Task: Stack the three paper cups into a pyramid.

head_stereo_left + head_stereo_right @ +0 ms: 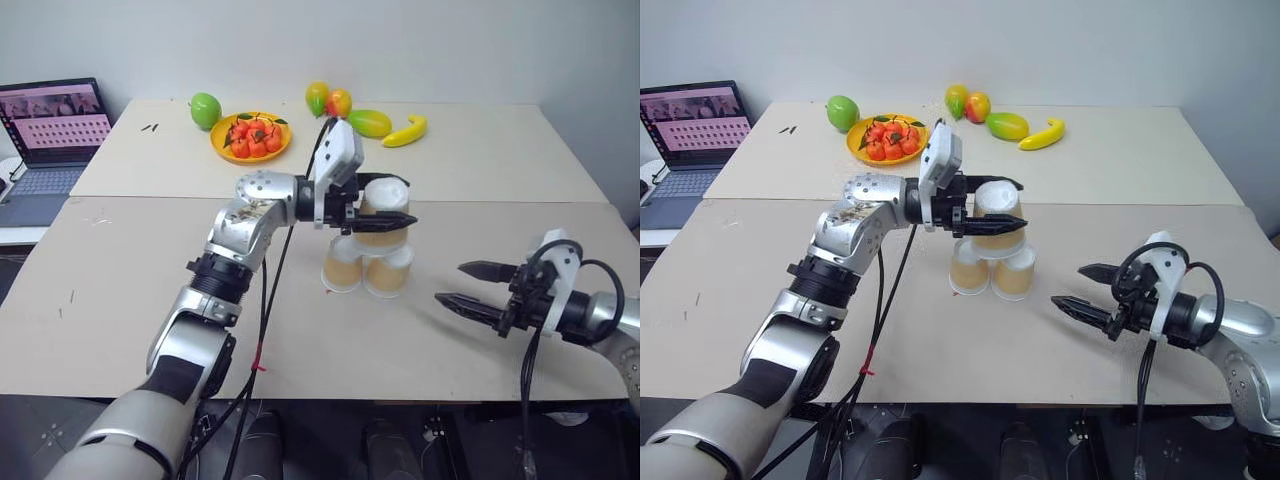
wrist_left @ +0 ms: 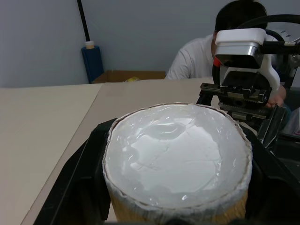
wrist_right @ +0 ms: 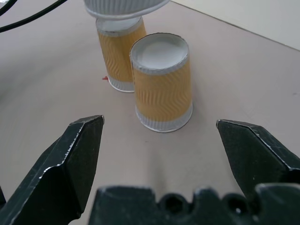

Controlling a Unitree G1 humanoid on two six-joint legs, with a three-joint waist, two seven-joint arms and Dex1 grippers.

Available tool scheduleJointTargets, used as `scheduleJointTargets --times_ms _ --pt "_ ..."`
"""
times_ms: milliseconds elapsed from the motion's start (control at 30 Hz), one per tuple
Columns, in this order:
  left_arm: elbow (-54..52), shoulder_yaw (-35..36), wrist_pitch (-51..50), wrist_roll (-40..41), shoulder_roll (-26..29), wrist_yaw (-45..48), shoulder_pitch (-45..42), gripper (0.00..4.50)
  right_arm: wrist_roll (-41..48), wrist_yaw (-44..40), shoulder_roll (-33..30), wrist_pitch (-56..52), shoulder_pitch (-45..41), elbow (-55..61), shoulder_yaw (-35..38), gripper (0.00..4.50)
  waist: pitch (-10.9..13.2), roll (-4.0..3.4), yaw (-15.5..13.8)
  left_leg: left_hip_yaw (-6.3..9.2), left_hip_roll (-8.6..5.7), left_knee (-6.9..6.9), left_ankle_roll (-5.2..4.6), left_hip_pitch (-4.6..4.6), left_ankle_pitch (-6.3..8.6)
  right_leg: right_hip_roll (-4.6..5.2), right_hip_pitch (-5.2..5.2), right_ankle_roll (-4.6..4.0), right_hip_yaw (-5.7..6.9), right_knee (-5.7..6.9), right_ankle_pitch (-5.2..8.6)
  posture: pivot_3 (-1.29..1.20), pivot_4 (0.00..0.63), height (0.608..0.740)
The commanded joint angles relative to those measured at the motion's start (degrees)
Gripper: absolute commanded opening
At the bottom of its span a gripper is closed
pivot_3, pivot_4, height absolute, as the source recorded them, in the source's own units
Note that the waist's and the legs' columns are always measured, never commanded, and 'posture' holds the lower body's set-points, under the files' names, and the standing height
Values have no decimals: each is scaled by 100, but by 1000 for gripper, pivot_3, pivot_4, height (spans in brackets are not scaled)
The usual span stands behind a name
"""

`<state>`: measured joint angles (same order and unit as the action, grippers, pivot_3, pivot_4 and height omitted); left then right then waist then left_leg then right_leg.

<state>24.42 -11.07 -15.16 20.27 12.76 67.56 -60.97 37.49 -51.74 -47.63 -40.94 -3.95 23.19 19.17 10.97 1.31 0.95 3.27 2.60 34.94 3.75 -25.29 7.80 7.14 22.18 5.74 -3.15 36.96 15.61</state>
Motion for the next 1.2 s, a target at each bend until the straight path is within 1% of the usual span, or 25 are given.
scheduleJointTargets --times_ms 33,267,433,633,967,1033,1067,1100,1133,1200 --pt "80 50 212 -71 -55 152 -210 3049 210 160 70 -55 25 338 67 4500 0 0 -1 0 0 0 0 0 0 0 0 0 0 0 0 0 150 732" --pt "231 48 326 -189 -57 339 -204 3049 239 254 100 -52 142 429 65 4500 0 0 -12 1 0 0 0 -1 0 0 0 0 0 -1 0 0 150 732" --pt "734 2 783 -468 -24 487 -190 3049 262 281 71 -54 90 411 52 4500 0 0 -4 1 0 0 0 0 0 0 0 0 0 0 0 0 150 732" --pt "836 17 1058 -554 -107 606 -197 3049 238 282 17 -48 147 415 120 4500 0 0 -13 1 0 -1 -1 -3 0 0 0 0 0 -2 0 0 150 732" --pt "1012 69 1176 -585 -238 615 -226 3049 280 340 -45 -94 167 459 199 4500 0 0 -12 1 0 0 -1 -3 0 0 0 0 0 0 0 0 150 732" --pt "1003 75 1172 -576 -260 604 -215 3709 290 353 -63 -98 171 464 213 4500 0 0 -12 1 0 -1 -1 -2 0 0 1 1 0 0 0 0 150 732" --pt "992 76 1164 -568 -267 609 -208 3866 299 363 -73 -99 181 471 223 4500 0 0 -11 2 0 0 -1 -2 0 0 1 0 0 0 0 0 150 732" --pt "999 81 1162 -564 -287 592 -221 4268 306 368 -84 -97 184 464 222 4500 0 0 -11 1 0 0 -1 -2 0 0 1 0 0 0 0 0 150 732" --pt "1001 82 1165 -564 -299 586 -229 4460 309 370 -93 -92 189 462 218 4500 0 0 -12 2 0 1 -1 -2 0 0 0 0 0 1 0 0 150 732" --pt "993 85 1170 -566 -306 582 -233 4460 312 379 -99 -88 185 457 210 4500 0 0 -13 2 0 1 -1 -2 0 0 0 0 0 1 0 0 150 732"
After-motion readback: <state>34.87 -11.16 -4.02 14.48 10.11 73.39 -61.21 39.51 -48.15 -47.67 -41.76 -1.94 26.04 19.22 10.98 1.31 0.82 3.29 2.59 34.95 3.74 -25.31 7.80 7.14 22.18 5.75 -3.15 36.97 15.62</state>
